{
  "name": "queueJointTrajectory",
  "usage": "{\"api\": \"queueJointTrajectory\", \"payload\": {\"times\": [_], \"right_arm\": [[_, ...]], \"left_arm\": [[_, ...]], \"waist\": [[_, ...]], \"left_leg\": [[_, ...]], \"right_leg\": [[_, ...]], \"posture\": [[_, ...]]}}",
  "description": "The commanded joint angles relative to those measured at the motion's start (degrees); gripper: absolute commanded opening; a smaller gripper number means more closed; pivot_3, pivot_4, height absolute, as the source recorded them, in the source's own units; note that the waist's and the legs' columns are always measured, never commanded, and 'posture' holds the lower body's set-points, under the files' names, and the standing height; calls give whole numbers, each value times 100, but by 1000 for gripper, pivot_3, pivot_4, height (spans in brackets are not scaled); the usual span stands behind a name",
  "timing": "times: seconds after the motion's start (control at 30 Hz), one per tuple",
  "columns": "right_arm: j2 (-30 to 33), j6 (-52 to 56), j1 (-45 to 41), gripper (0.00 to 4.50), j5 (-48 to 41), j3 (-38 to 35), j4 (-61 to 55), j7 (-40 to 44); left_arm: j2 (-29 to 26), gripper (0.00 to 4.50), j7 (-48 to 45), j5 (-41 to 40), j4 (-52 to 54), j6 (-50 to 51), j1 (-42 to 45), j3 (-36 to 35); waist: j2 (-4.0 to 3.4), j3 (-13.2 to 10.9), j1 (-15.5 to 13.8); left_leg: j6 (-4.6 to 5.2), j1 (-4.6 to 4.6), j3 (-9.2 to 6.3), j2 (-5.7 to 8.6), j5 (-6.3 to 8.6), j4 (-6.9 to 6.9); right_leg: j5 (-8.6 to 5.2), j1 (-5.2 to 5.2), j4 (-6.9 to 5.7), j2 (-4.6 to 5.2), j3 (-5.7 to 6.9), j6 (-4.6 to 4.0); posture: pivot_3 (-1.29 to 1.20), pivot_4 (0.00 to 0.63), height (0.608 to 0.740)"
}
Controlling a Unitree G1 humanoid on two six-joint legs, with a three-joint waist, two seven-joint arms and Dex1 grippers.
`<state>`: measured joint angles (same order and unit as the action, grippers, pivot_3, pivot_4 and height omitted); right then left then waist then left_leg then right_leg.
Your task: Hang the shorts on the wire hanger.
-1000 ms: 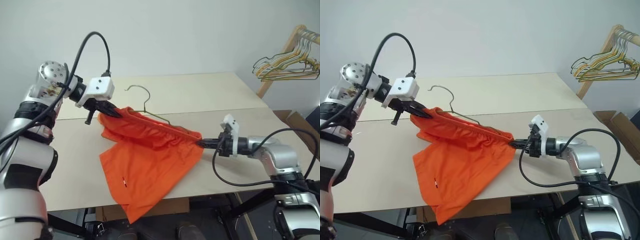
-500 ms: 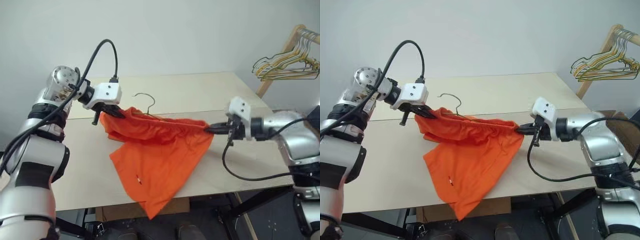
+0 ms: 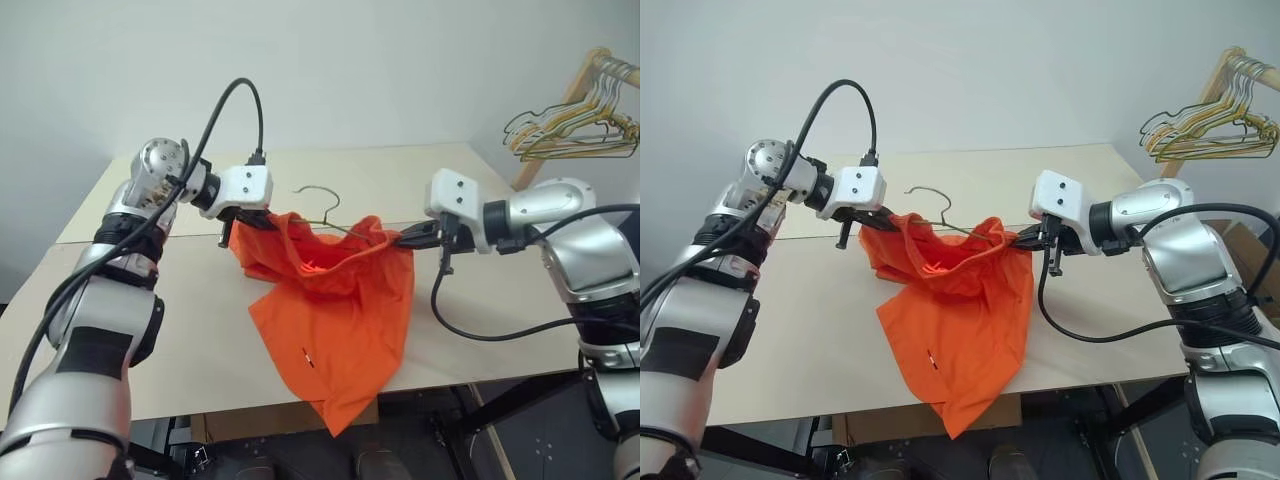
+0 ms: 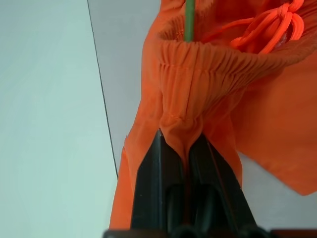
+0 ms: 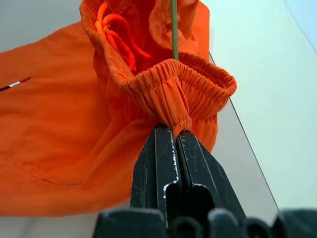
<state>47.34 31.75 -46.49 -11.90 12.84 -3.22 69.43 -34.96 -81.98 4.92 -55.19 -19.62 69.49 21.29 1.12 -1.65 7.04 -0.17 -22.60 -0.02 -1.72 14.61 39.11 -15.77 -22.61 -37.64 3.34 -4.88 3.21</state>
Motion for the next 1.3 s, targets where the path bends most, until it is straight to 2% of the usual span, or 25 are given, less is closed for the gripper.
{"api": "queueJointTrajectory", "payload": {"times": [0.03,0.17,0.3,0.4,0.53,0.77,1.03,1.23,1.3], "right_arm": [[-74,112,-271,10,124,-67,-150,-240],[-82,-16,-181,10,374,66,-141,-347],[-14,-855,104,10,694,109,-184,-431],[62,-1048,200,684,872,156,-14,-381],[118,-1248,336,1958,965,179,168,-247],[-108,-945,402,1958,640,94,330,24],[-745,-86,166,1958,318,-63,524,-256],[-803,516,26,1958,296,66,566,-334],[-809,751,18,1599,226,10,585,-374]], "left_arm": [[48,0,-27,-65,319,74,-10,-214],[98,0,-73,-151,498,203,-66,-341],[106,0,-50,-154,555,214,-84,-427],[91,0,-77,-161,617,235,-111,-466],[53,0,-110,-181,679,280,-156,-504],[71,0,-119,-168,775,336,-223,-553],[95,0,-221,-188,1019,402,-328,-561],[111,0,-222,-216,1136,505,-409,-608],[101,0,-180,-204,1102,477,-418,-630]], "waist": [[0,0,0],[0,0,-9],[0,0,2],[0,0,12],[0,0,22],[0,0,54],[0,0,81],[0,0,100],[0,0,103]], "left_leg": [[0,-1,0,0,0,0],[0,-9,0,1,0,2],[0,-21,0,2,0,7],[0,-28,1,3,0,8],[0,-32,3,2,-1,8],[0,-30,5,2,-1,8],[0,-31,1,2,-1,8],[0,-33,-4,2,-1,8],[0,-33,-4,3,-1,8]], "right_leg": [[0,-1,0,0,0,0],[0,-5,1,2,1,0],[0,-19,-2,3,1,0],[1,-32,-10,3,-2,-1],[1,-40,-16,2,-5,-1],[1,-41,-18,0,-8,-2],[1,-40,-31,1,-7,-2],[1,-41,-36,1,-4,-2],[1,-41,-35,2,-4,-2]], "posture": [[-116,0,740],[-118,0,740],[-121,0,740],[-121,0,740],[-125,0,740],[-125,0,740],[-111,0,740],[-108,0,740],[-110,0,740]]}}
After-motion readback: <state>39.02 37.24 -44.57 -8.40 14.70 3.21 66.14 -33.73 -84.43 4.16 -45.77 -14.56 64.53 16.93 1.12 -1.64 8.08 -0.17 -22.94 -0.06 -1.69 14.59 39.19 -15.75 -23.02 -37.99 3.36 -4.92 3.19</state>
